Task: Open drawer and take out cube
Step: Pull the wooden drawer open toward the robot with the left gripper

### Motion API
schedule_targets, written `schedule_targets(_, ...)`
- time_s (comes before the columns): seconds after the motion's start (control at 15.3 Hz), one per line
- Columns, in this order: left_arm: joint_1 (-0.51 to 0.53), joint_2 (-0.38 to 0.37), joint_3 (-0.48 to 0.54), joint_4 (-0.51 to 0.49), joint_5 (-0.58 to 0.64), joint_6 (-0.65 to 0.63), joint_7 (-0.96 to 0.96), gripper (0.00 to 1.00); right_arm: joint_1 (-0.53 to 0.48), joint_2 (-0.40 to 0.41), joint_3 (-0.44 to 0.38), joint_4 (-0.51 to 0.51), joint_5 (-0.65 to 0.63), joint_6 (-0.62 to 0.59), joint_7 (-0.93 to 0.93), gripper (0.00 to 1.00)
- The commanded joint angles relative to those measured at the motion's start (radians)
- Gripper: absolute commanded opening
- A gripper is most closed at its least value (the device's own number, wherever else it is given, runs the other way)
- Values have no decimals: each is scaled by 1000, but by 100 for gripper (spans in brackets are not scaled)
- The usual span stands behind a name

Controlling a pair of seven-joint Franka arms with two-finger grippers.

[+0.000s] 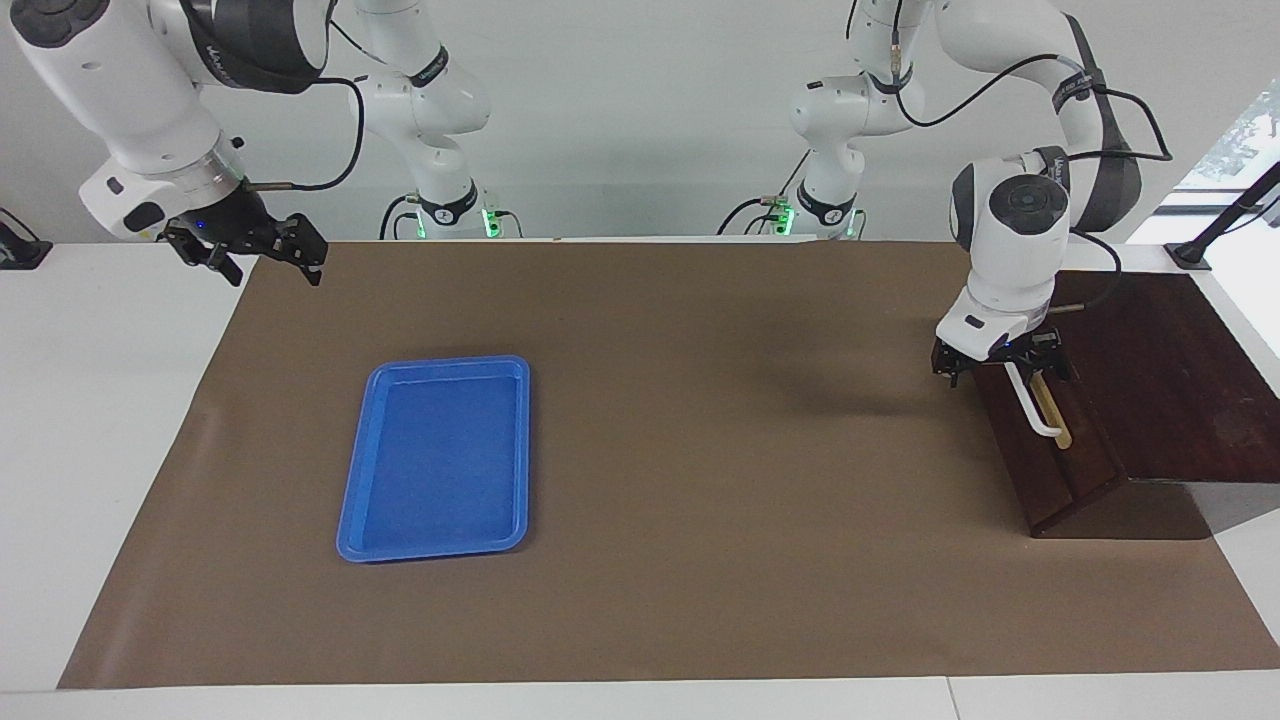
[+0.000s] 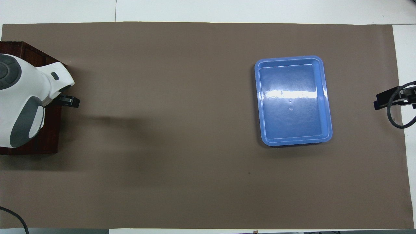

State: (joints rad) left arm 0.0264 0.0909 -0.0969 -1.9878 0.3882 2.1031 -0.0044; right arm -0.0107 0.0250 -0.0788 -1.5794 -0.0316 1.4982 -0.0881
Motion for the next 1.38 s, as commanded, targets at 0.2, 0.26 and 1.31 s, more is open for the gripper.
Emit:
schedule_targets(0.2, 55, -14, -1, -72, 20, 123, 26, 100, -12, -14, 5, -13, -7, -4, -18, 100)
schedule_targets(0.26, 55, -16, -1, -92, 20, 141, 24, 100, -12, -14, 5, -13, -7, -4, -18, 100)
schedule_targets(1.31, -287, -7, -9, -45, -120, 31, -427, 100, -12, -20, 5, -25, -7, -6, -18, 100)
